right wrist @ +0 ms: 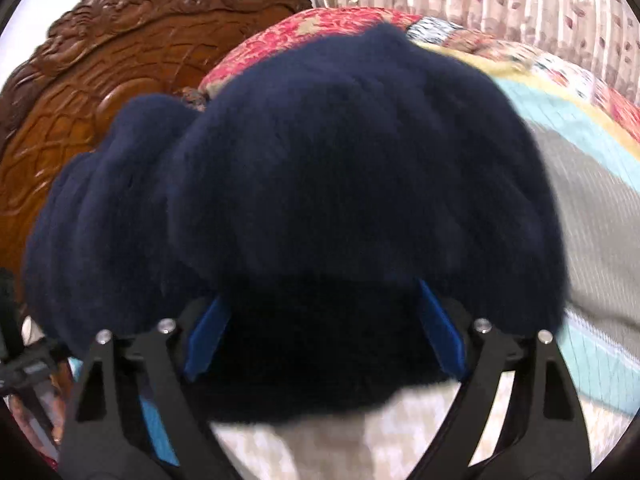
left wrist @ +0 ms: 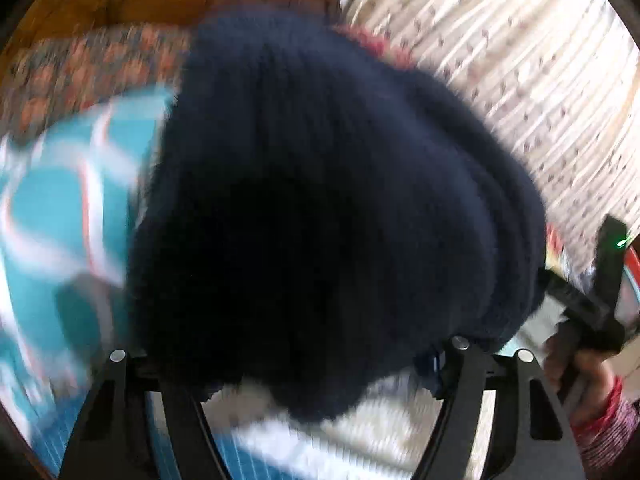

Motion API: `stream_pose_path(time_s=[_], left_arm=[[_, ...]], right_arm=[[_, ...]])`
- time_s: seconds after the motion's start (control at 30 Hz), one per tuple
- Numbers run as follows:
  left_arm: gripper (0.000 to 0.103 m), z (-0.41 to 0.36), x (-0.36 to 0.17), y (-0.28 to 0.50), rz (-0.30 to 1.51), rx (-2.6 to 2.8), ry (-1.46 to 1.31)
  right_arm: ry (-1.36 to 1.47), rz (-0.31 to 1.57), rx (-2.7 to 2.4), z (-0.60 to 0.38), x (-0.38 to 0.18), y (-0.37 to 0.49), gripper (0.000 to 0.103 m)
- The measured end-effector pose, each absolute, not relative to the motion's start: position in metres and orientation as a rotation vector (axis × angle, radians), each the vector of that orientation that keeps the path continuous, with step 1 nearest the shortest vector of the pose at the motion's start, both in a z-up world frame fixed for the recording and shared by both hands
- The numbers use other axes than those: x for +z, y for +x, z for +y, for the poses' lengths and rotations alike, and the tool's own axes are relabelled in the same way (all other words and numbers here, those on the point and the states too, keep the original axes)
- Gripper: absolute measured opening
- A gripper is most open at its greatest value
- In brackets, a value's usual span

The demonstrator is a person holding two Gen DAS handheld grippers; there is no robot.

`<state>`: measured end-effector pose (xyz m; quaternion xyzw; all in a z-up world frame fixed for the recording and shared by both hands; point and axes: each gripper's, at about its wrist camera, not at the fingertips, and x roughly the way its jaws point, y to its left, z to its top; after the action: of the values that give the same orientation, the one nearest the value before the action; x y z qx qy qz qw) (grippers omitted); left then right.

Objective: Fold large clothes
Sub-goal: 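Carry the navy fleece toward the headboard and lower it onto the white patterned garment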

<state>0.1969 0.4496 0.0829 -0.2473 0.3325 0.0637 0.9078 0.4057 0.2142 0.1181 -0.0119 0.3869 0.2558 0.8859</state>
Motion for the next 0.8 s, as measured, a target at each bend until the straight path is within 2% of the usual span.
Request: stream_pose_path(time_s=[0.1,0.17,0.23,0.3,0.33,0.4,0.53,0.77,0.8], left_arm=[[0.074,0.480,0.116,0.219,0.602,0.222,-0.452],[0.074,0.500,0.114,0.233,0.623,0.233,-0.506],[0.074,0.510,0.094,0.249,0.707,0.231,-0.538],[0.074,0.506,0.062,0.257,0.792,0.245,-0.515],[0.074,0.500,0.052,0.253,0.788,0.235,-0.494],[0.074,0.491,0.048,0.241,0.749,0.234,-0.445],[0.074,0.482,0.053,0.207,0.675,0.214,-0.451],[0.074,0.513,0.088,0.103,0.439,0.187,-0.575],[0.074,0.522,0.094,0.097,0.425,0.203,-0.591]], right_arm=[[-0.043,0.706,0.552,0.251,0.153,0.434,0.084],[-0.043,0.687,0.555,0.268,0.166,0.452,0.084],[-0.093,0.770,0.541,0.285,0.154,0.471,0.083],[-0.150,0.979,0.555,0.299,0.103,0.489,0.085],[-0.188,1.017,0.558,0.301,0.084,0.489,0.086],[-0.221,0.934,0.560,0.291,0.064,0.474,0.087],[-0.182,0.899,0.597,0.268,0.067,0.463,0.087],[-0.256,0.647,0.706,0.225,0.130,0.391,0.087],[-0.288,0.598,0.719,0.225,0.136,0.379,0.091]])
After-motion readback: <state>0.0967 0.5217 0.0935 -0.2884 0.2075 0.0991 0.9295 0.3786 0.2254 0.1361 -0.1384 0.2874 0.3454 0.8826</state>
